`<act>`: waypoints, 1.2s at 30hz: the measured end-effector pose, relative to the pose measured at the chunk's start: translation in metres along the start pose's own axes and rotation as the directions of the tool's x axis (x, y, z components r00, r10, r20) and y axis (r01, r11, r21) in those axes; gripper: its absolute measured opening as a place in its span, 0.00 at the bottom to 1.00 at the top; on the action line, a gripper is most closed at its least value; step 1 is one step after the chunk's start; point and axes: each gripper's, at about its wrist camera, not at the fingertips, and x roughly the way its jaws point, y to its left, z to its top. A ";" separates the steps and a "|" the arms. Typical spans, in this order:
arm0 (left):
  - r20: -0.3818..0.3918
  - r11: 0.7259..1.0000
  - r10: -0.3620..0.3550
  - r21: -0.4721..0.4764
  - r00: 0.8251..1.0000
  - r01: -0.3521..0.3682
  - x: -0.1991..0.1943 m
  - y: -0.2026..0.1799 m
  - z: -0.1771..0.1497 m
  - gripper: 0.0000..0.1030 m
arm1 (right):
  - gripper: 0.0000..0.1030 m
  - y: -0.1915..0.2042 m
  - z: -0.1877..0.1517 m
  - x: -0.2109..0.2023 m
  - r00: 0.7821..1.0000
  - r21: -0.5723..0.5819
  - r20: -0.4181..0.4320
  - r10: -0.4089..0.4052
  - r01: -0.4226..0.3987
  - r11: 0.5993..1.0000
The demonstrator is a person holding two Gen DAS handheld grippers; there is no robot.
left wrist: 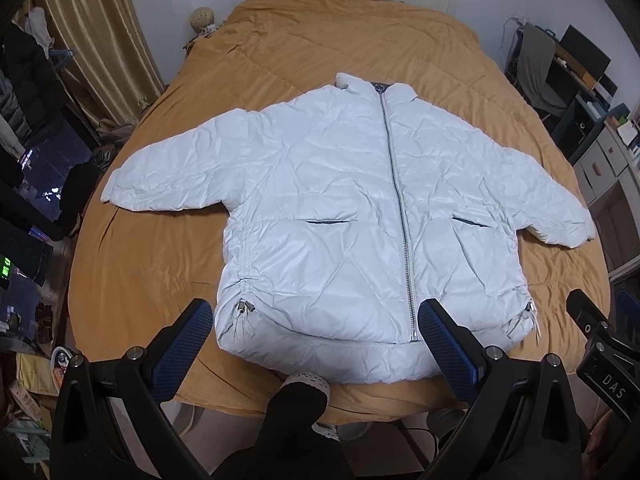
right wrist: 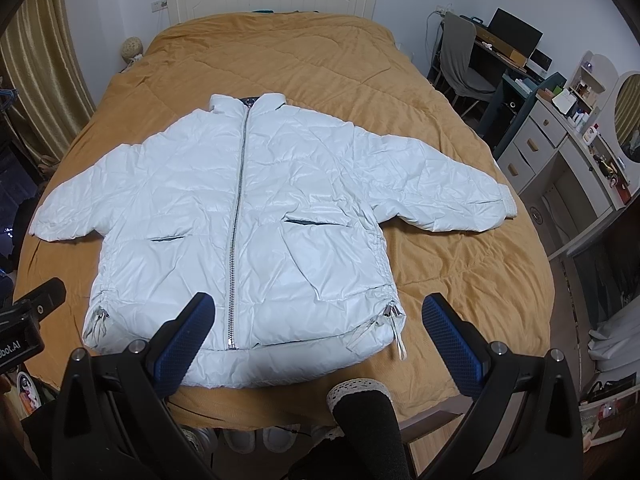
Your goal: Fold large clothes
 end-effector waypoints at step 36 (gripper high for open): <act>-0.010 1.000 -0.001 -0.007 1.000 0.001 0.002 0.001 -0.001 1.00 | 1.00 -0.004 -0.001 0.001 1.000 0.001 -0.003 -0.001 0.001 1.000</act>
